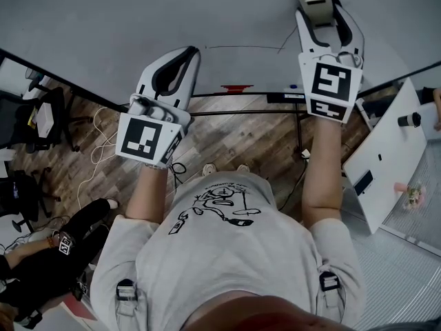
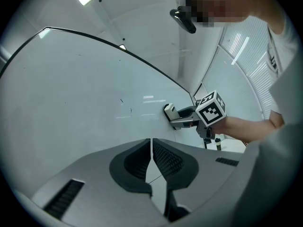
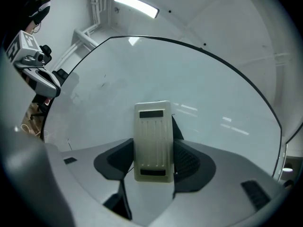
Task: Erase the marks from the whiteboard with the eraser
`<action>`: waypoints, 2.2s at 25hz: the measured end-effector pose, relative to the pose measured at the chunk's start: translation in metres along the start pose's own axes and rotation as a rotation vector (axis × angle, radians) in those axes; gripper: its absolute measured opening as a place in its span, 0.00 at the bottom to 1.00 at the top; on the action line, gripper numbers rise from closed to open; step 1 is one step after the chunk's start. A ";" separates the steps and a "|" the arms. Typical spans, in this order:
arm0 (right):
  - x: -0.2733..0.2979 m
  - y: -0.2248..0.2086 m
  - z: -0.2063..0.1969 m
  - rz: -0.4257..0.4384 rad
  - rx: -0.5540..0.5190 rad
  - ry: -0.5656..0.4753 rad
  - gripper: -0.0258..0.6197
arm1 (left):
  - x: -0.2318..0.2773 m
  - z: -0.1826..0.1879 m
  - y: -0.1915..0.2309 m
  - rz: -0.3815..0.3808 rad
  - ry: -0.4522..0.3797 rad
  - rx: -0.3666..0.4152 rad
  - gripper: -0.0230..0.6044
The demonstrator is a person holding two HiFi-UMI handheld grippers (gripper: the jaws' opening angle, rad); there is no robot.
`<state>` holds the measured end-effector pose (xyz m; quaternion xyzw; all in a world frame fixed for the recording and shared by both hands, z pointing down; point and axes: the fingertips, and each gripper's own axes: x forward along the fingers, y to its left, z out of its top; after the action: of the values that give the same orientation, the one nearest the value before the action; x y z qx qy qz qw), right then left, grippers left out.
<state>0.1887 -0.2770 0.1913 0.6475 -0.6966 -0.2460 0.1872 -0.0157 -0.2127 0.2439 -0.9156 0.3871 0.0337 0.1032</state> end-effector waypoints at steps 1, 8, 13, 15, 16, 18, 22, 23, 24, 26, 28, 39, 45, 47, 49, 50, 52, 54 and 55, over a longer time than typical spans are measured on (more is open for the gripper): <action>0.000 0.002 0.000 0.005 0.000 0.001 0.44 | 0.000 0.000 0.000 0.000 0.000 0.000 0.09; 0.003 0.027 -0.007 0.044 -0.005 0.013 0.44 | -0.005 -0.004 0.003 0.011 0.009 0.000 0.09; 0.006 0.054 -0.010 0.075 -0.022 0.020 0.44 | -0.012 -0.008 0.007 0.026 0.018 -0.004 0.09; 0.007 0.068 -0.009 0.087 -0.030 0.022 0.44 | -0.018 -0.010 0.009 0.031 0.022 -0.005 0.09; 0.008 0.076 -0.009 0.095 -0.034 0.024 0.44 | -0.020 -0.011 0.011 0.035 0.026 -0.006 0.09; 0.010 0.092 -0.010 0.114 -0.043 0.026 0.44 | -0.026 -0.014 0.014 0.045 0.033 -0.008 0.09; 0.013 0.130 -0.017 0.139 -0.096 0.031 0.44 | -0.035 -0.018 0.018 0.069 0.048 -0.010 0.09; 0.014 0.139 -0.019 0.135 -0.116 0.032 0.44 | -0.037 -0.020 0.018 0.074 0.052 -0.010 0.09; 0.015 0.146 -0.021 0.129 -0.133 0.032 0.44 | -0.039 -0.021 0.019 0.078 0.056 -0.011 0.09; 0.016 0.159 -0.023 0.115 -0.160 0.027 0.44 | -0.045 -0.024 0.021 0.087 0.062 -0.013 0.09; 0.018 0.169 -0.024 0.106 -0.181 0.021 0.44 | -0.049 -0.026 0.024 0.096 0.068 -0.014 0.09; 0.023 0.238 -0.047 0.111 -0.347 0.034 0.44 | -0.061 -0.034 0.031 0.113 0.082 -0.021 0.09; 0.025 0.257 -0.056 0.124 -0.381 0.048 0.44 | -0.061 -0.034 0.029 0.111 0.080 -0.024 0.09; 0.024 0.270 -0.062 0.155 -0.399 0.057 0.44 | -0.060 -0.034 0.028 0.109 0.081 -0.025 0.09; 0.023 0.287 -0.070 0.205 -0.412 0.071 0.44 | -0.060 -0.033 0.027 0.108 0.080 -0.024 0.09; 0.021 0.294 -0.074 0.237 -0.410 0.078 0.44 | -0.060 -0.033 0.026 0.108 0.079 -0.024 0.09; 0.015 0.300 -0.074 0.295 -0.372 0.085 0.44 | -0.061 -0.031 0.024 0.106 0.075 -0.023 0.09; 0.005 0.289 -0.062 0.317 -0.303 0.067 0.44 | -0.060 -0.029 0.022 0.102 0.071 -0.022 0.09; 0.000 0.276 -0.053 0.312 -0.268 0.049 0.44 | -0.059 -0.028 0.021 0.101 0.068 -0.022 0.09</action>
<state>-0.0046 -0.2708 0.3957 0.5069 -0.7447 -0.2886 0.3243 -0.0727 -0.1918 0.2764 -0.8966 0.4358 0.0119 0.0781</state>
